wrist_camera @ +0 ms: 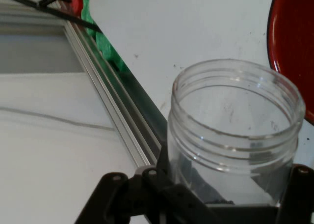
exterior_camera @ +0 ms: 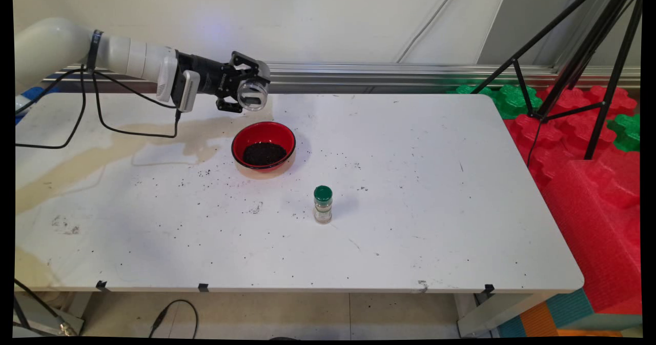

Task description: Pour the black seasoning powder in the red bowl

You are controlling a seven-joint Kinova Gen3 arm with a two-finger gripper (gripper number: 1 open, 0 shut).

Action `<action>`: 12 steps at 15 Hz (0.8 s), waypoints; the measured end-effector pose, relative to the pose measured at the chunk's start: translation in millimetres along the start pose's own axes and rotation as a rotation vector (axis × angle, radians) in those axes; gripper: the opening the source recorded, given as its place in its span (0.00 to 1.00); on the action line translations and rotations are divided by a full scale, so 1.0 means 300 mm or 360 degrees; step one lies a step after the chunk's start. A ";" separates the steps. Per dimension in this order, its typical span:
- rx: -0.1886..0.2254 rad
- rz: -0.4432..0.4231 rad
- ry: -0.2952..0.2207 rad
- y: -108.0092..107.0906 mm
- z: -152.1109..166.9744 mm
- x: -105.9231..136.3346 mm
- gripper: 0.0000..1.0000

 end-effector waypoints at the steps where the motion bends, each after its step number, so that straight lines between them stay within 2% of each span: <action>1: 0.0001 0.0027 0.0003 0.000 0.000 0.003 0.00; 12: 0.0008 0.0339 0.0014 0.001 -0.004 0.021 0.00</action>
